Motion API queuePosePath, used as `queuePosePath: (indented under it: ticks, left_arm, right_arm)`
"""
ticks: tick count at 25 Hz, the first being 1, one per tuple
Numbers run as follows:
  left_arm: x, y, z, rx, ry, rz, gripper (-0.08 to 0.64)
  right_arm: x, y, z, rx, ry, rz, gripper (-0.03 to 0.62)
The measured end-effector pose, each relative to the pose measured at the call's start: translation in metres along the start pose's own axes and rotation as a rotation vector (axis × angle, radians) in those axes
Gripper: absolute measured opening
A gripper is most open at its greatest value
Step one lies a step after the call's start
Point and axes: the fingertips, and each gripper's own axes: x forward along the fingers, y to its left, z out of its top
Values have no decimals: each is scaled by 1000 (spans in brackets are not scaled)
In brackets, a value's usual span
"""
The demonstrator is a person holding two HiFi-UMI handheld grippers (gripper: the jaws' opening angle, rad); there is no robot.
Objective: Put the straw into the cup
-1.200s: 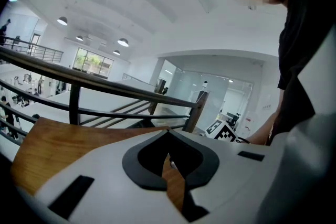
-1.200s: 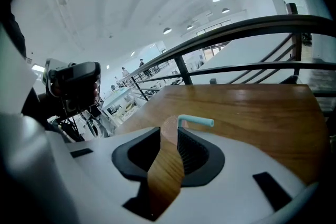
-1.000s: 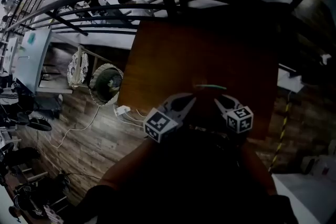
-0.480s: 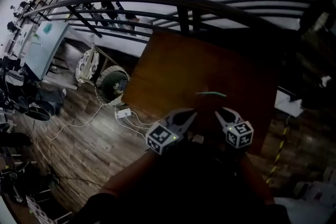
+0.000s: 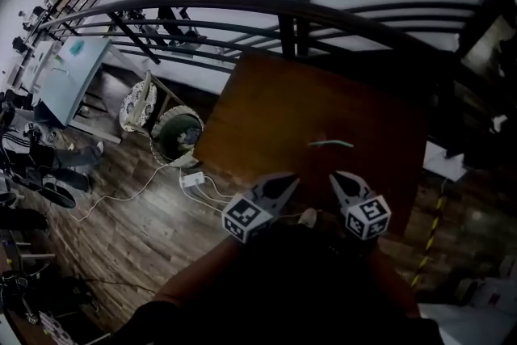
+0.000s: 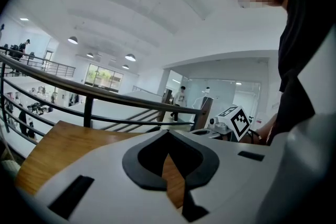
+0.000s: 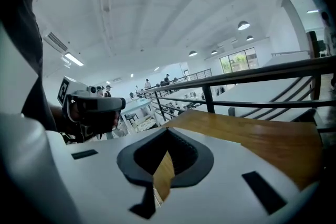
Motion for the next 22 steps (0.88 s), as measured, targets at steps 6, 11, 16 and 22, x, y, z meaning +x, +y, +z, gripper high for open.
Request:
queuePosePath:
  ticks: [6, 11, 16, 22]
  left_arm:
    - [-46, 0, -9, 20, 17, -39, 11]
    - [-93, -1, -24, 2, 25, -48, 11]
    - [-138, -11, -39, 11, 21, -79, 11]
    - [-195, -20, -57, 24, 33, -100, 11]
  right_arm:
    - [5, 47, -7, 33, -39, -20, 11]
    - [4, 91, -16, 42, -62, -47, 11]
    - [-1, 137, -29, 51, -76, -71, 11]
    - [-6, 194, -54, 58, -94, -90, 11]
